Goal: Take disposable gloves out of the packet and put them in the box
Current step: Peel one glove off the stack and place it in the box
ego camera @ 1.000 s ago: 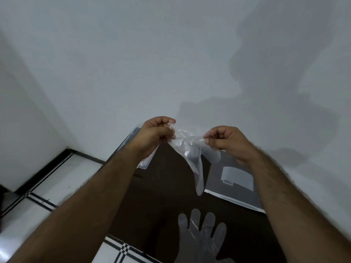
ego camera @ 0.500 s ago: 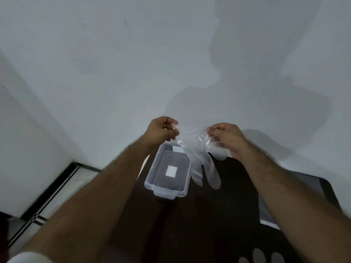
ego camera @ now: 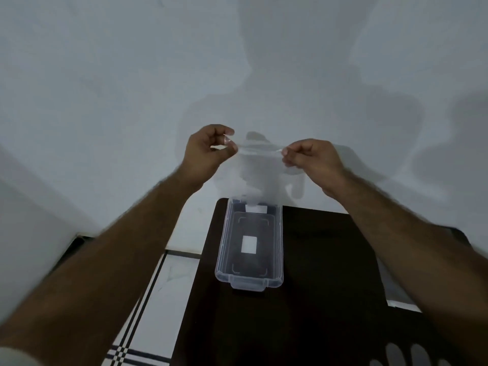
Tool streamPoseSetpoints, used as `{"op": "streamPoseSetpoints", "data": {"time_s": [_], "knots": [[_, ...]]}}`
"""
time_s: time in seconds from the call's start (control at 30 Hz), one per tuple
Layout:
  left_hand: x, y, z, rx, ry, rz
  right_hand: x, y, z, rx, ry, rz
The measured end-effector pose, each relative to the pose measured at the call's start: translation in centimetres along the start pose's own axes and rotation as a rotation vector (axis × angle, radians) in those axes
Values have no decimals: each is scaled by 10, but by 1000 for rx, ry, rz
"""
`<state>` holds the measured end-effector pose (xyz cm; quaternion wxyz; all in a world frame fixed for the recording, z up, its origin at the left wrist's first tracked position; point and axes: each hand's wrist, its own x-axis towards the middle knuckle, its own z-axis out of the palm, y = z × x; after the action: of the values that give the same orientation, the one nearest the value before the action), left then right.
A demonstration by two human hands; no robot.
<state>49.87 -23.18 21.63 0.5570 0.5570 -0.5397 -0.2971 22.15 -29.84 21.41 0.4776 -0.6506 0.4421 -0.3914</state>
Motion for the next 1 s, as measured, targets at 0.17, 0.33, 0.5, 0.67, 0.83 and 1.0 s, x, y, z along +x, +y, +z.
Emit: {"op": "streamPoseSetpoints", "data": {"time_s": [0.17, 0.33, 0.5, 0.67, 0.83, 1.0], "knots": [[-31, -21, -14, -45, -106, -22, -28, 29, 4, -152, -116, -72], [-65, -67, -9, 116, -238, -18, -50, 71, 13, -328, -204, -106], [-84, -110, -5, 215, -325, -54, -60, 118, 24, -505, -358, -54], [-98, -145, -1, 295, -363, -128, -67, 146, 36, -637, -476, -154], [-111, -167, 3, 483, -465, -163, -67, 172, 44, -883, -618, -244], [-116, -190, 1, 734, -597, 79, -68, 178, 57, -1145, -808, -320]]}}
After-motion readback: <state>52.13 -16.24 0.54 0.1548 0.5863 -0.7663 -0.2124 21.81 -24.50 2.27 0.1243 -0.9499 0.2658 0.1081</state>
